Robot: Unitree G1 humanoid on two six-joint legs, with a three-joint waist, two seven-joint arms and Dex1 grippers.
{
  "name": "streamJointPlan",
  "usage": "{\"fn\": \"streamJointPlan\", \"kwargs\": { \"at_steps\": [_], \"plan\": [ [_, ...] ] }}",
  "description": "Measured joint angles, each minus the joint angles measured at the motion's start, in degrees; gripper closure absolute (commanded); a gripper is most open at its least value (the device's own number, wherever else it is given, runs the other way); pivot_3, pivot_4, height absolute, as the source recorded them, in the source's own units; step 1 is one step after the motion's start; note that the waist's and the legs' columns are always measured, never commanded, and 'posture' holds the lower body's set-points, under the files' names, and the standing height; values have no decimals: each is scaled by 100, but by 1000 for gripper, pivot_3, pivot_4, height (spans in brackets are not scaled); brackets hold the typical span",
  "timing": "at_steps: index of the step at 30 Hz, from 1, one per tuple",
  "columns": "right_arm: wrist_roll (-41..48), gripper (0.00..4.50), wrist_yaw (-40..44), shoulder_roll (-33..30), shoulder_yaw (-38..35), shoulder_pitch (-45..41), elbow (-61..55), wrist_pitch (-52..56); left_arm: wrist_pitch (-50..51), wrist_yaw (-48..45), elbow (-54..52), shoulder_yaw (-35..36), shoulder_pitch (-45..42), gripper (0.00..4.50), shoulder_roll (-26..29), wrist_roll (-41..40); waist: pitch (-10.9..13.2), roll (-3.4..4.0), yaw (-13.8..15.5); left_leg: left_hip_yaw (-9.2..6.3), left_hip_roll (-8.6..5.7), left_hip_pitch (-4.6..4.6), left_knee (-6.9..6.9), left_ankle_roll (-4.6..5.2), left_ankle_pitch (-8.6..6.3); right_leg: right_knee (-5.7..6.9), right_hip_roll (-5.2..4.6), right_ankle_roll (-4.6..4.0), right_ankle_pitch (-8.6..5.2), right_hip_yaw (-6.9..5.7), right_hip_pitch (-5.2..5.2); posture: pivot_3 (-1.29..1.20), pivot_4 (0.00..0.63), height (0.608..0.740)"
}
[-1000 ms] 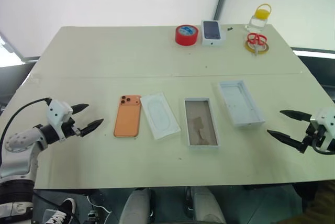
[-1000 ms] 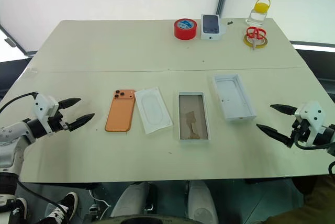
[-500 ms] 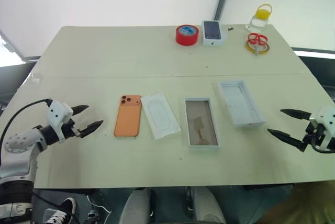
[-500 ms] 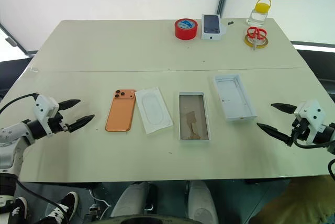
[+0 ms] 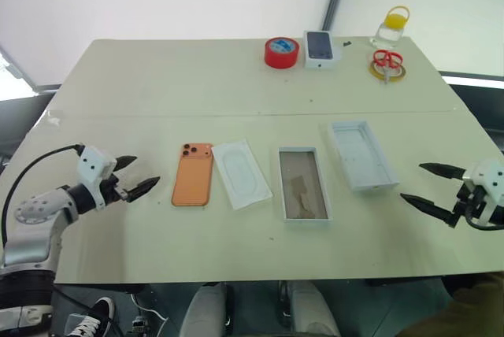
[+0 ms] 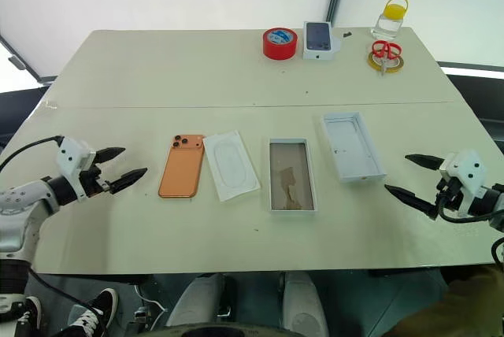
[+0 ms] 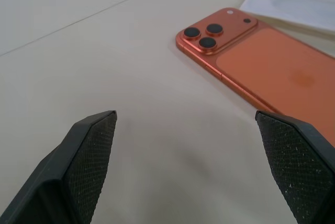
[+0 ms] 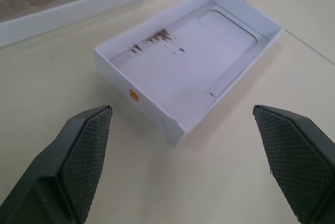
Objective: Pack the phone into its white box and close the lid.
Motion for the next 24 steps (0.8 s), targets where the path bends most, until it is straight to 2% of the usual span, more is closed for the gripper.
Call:
{"fn": "streamJointPlan", "kwargs": {
  "at_steps": [2,5,9,12,16,24],
  "plan": [
    [143,0,7,17,135,6,-532,279,1240,378,-1016,-129,112,46,-163,-574,1,0,-2,0,0,-1,0,0,0,1,-2,2,1,5,1,0,150,739],
    [229,0,-18,104,375,-122,-1186,502,3052,851,-2096,-292,-116,46,-578,-1936,3,-5,10,-6,-1,0,6,0,0,4,0,10,5,2,4,0,150,739],
    [294,0,-119,232,529,-271,-1471,719,4816,1676,-2271,-236,-602,46,-881,-3084,3,-6,-3,-8,-3,10,6,0,0,10,10,25,6,1,11,0,150,739],
    [293,0,-136,236,562,-266,-1503,750,5279,2328,-2351,-331,-638,46,-1104,-3148,6,-10,-13,-8,-3,10,5,1,0,10,13,20,2,2,11,0,150,739],
    [277,0,-165,253,584,-219,-1542,740,5913,3365,-2334,-39,-870,46,-1868,-3411,9,-20,15,-15,-7,18,8,0,1,9,12,8,-4,3,24,0,150,739],
    [256,0,-252,275,589,-192,-1576,733,6462,4676,-2214,262,-1308,46,-2806,-3524,10,-21,4,-15,-10,22,7,0,1,8,12,7,-5,6,27,0,150,739]
  ]
}}
